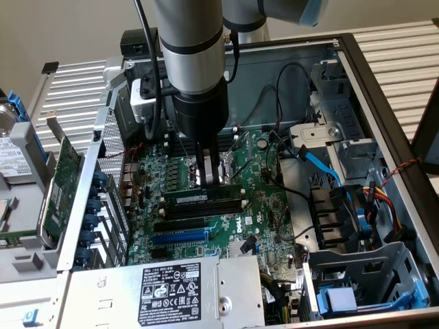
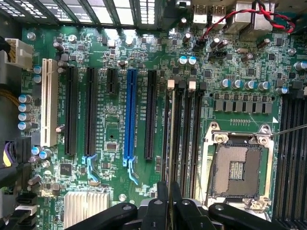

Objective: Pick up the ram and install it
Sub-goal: 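Insert the ram into the slot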

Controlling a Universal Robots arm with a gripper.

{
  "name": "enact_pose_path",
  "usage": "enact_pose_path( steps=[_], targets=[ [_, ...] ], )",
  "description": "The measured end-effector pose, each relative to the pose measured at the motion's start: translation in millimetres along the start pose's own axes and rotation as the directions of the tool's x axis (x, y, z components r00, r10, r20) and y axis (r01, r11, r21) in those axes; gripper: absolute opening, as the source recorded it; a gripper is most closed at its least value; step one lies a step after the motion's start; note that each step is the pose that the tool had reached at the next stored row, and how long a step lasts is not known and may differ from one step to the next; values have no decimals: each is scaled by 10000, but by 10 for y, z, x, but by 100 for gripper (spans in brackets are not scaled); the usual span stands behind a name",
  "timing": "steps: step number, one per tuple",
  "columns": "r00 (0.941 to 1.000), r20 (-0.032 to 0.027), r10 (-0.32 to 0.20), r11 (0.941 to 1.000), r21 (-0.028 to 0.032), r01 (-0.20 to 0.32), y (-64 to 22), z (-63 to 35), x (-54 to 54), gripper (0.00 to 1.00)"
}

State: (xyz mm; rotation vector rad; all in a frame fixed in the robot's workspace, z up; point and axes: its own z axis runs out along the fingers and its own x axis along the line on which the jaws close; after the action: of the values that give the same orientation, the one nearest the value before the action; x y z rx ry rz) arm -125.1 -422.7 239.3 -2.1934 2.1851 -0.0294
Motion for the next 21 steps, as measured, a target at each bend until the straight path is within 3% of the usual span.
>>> enact_pose_path(
  steps=[21],
  targets=[
    [10000, 1, 13, 10000, 16, -13, 18, 51, -13, 14]
  ],
)
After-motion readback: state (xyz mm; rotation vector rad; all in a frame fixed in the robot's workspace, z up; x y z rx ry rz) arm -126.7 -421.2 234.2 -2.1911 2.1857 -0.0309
